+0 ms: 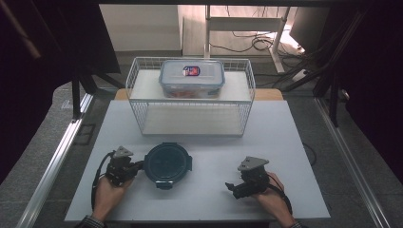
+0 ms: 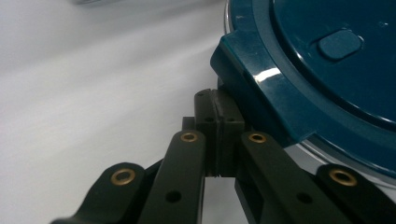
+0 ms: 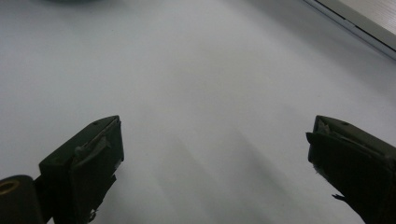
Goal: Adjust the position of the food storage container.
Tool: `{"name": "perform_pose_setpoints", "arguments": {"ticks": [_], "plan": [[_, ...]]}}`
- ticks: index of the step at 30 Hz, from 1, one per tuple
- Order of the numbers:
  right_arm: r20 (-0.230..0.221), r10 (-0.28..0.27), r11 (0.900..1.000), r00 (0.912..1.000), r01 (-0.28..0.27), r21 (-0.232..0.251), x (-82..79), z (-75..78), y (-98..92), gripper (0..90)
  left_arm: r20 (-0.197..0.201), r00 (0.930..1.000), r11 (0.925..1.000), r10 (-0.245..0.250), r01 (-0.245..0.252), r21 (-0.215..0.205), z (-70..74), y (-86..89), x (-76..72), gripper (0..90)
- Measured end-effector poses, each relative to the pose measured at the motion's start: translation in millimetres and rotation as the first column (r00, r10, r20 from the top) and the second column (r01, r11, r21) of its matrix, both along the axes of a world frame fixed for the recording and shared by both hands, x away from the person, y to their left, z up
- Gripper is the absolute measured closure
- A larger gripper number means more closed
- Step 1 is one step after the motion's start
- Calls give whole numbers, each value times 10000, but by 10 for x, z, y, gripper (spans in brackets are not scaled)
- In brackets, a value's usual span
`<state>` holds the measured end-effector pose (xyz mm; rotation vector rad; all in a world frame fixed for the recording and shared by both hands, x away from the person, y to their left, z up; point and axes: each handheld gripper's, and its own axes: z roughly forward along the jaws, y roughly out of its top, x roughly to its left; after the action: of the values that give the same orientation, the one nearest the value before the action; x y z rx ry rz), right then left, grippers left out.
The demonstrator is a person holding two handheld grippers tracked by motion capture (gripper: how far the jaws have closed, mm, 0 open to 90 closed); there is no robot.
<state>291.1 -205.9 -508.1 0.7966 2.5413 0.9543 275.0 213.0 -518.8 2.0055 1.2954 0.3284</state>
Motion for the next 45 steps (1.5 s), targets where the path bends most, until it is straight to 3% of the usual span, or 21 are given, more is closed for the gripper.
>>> {"name": "perform_pose_setpoints", "arguments": {"ticks": [5, 7, 15, 19, 22, 23, 24, 25, 26, 29, 30, 31, 32, 34, 38, 41, 45], "plan": [[-20, 28, 10000, 10000, -29, -51, -1, -6, 7, 34, 27, 9995, 9994, -320, 320, -161, 1, -196, 33, 900], [-32, 24, 10000, 10000, -25, -52, 1, -7, 5, 34, 28, 9977, 9974, -671, 672, -262, 4, -328, 34, 900], [-49, 27, 10000, 10000, -27, -87, 7, -13, 0, 34, 125, 9933, 9931, -1148, 1150, -214, 13, -596, 61, 900], [-57, 20, 9999, 10000, -21, -99, 9, -16, -3, 34, 123, 9919, 9918, -1266, 1268, -154, 21, -639, 60, 900], [-34, -31, 9999, 10000, 31, -97, 10, -11, -21, 34, 133, 9911, 9908, -1325, 1328, -245, 48, -576, 52, 883], [-8, -45, 10000, 10000, 45, -81, 9, -7, -24, 34, 133, 9911, 9908, -1325, 1328, -245, 48, -576, 52, 817], [-8, -45, 10000, 10000, 45, -81, 9, -7, -24, 34, 215, 9916, 9916, -1275, 1279, -171, 65, -553, 44, 817], [30, -87, 10000, 10000, 87, -18, 5, 0, -29, 34, 309, 9919, 9922, -1229, 1235, -178, 77, -529, 35, 717], [27, -105, 9999, 9999, 105, 23, 4, 6, -33, 34, 597, 9923, 9935, -1084, 1103, -281, 111, -457, 1, 671], [32, -151, 9998, 9999, 150, 136, 1, 11, -34, 34, 855, 9909, 9935, -1042, 1075, -361, 135, -392, -40, 486], [42, -183, 9996, 9998, 182, 209, 0, 13, -34, 34, 1009, 9888, 9927, -1097, 1142, -399, 142, -359, -58, 486], [58, -220, 9992, 9997, 218, 348, -5, 23, -34, 34, 1128, 9872, 9919, -1123, 1182, -474, 146, -330, -78, 364], [54, -239, 9988, 9997, 236, 435, -11, 29, -34, 34, 1393, 9818, 9882, -1291, 1391, -647, 147, -279, -120, 315], [130, -246, 9981, 9996, 239, 576, -20, 44, -33, 34, 1477, 9795, 9865, -1367, 1482, -696, 143, -261, -139, 232], [231, -224, 9967, 9995, 205, 785, -42, 65, -24, 34, 1372, 9764, 9785, -1668, 1810, -987, 125, -221, -199, 181], [336, -180, 9946, 9993, 144, 1031, -67, 87, -14, 33, 1293, 9725, 9734, -1939, 2071, -978, 95, -224, -254, 99], [370, -148, 9944, 9992, 108, 1054, -75, 87, -8, 31, 1356, 9653, 9725, -2232, 2301, -368, 37, -237, -316, 74]]}}
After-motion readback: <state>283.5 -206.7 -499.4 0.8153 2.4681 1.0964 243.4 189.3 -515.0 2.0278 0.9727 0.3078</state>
